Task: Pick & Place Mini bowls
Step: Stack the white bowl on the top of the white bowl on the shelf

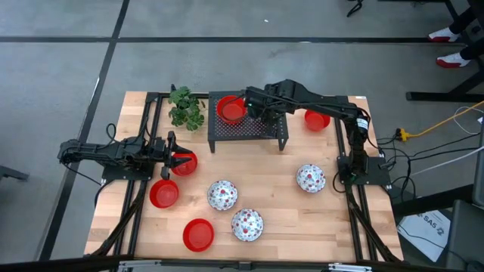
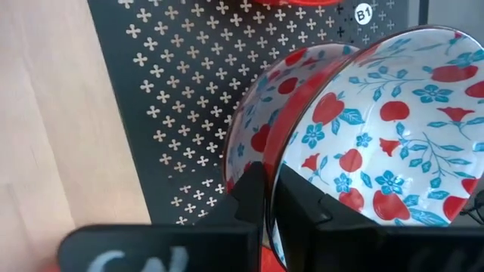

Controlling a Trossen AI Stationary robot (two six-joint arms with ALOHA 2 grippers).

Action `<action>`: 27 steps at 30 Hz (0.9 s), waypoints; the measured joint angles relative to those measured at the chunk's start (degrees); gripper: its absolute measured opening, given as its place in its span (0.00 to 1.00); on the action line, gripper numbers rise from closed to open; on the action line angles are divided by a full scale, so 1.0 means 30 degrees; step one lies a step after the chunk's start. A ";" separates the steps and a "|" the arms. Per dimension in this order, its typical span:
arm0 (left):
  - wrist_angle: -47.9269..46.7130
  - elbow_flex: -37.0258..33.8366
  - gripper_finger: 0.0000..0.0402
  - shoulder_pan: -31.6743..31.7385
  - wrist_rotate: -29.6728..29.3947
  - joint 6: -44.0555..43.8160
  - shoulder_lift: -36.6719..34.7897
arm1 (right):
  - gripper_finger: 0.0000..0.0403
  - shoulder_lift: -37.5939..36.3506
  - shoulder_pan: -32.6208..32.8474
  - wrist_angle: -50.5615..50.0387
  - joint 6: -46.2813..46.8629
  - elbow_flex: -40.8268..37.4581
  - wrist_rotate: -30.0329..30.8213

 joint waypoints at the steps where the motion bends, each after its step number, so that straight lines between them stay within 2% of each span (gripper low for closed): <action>1: 0.0000 0.0004 0.31 0.0001 0.0000 0.0000 -0.0005 | 0.07 0.0000 0.0000 0.0008 -0.0057 0.0000 -0.0074; 22: 0.0000 -0.0001 0.31 0.0002 0.0000 0.0000 -0.0004 | 0.07 0.0000 -0.0179 0.0095 -0.0268 0.0000 -0.0091; 27: 0.0000 0.0006 0.31 0.0000 0.0000 0.0000 -0.0007 | 0.07 0.0007 -0.0490 0.0081 0.0145 0.0000 -0.0986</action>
